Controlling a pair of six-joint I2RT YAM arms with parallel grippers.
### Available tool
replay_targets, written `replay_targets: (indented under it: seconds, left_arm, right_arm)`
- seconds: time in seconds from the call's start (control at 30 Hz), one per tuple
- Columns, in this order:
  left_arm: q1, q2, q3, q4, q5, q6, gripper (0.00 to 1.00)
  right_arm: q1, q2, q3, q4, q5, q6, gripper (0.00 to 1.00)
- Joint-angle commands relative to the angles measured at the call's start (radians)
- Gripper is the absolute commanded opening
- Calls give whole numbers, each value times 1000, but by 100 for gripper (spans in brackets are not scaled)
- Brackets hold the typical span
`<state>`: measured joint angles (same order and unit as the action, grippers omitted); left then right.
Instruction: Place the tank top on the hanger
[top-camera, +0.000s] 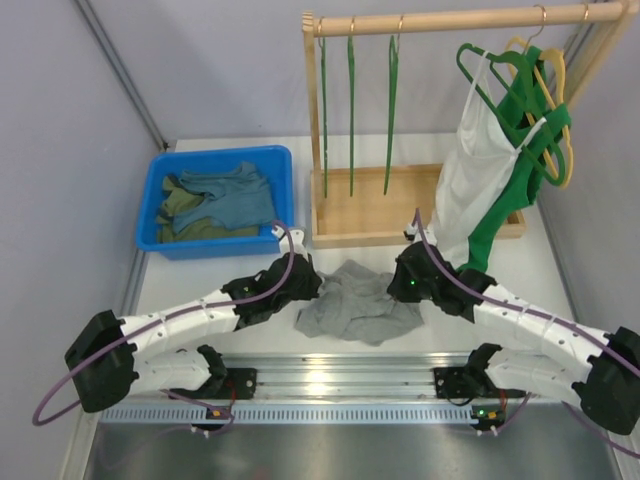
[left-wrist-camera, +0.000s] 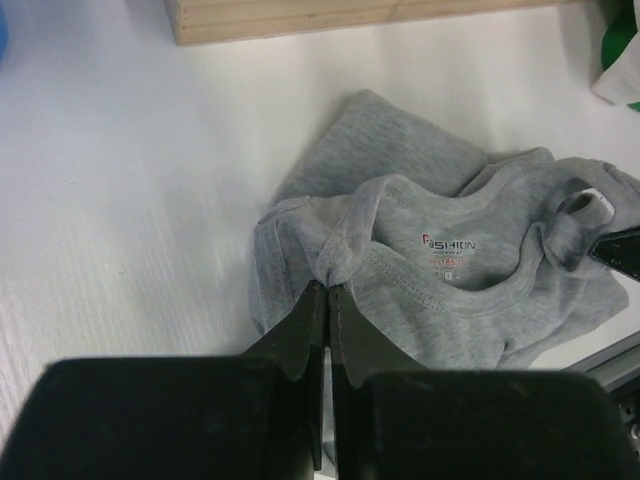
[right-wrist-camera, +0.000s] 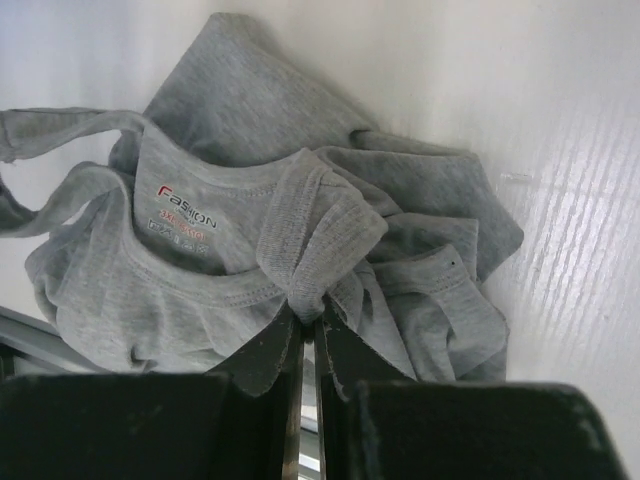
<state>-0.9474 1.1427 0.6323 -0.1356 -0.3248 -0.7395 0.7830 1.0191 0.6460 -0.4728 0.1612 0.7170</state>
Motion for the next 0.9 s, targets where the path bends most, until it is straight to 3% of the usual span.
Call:
replay_targets:
  seconds: [0.0, 0.1, 0.23, 0.33, 0.37, 0.53, 0.87]
  left_arm:
    - [7, 5, -11, 82, 41, -21, 7]
    - [9, -11, -23, 79, 40, -20, 11]
    - [13, -21, -31, 74, 50, -14, 25]
    - [13, -34, -37, 71, 64, -11, 34]
    - [15, -40, -40, 67, 66, -9, 39]
    - [13, -81, -46, 47, 66, -6, 44]
    - [13, -153, -37, -10, 61, -4, 48]
  right_arm:
    - [-13, -14, -6, 65, -37, -7, 7]
    - [-13, -45, -19, 51, -28, -2, 12]
    - [-10, -80, -25, 34, -32, -2, 22]
    - [-13, -119, -16, 4, -26, -5, 33]
    - [-11, -141, -3, -13, -26, -7, 41]
    - [-11, -203, 58, -79, -3, -30, 54]
    - [-11, -281, 285, -247, 77, -88, 59]
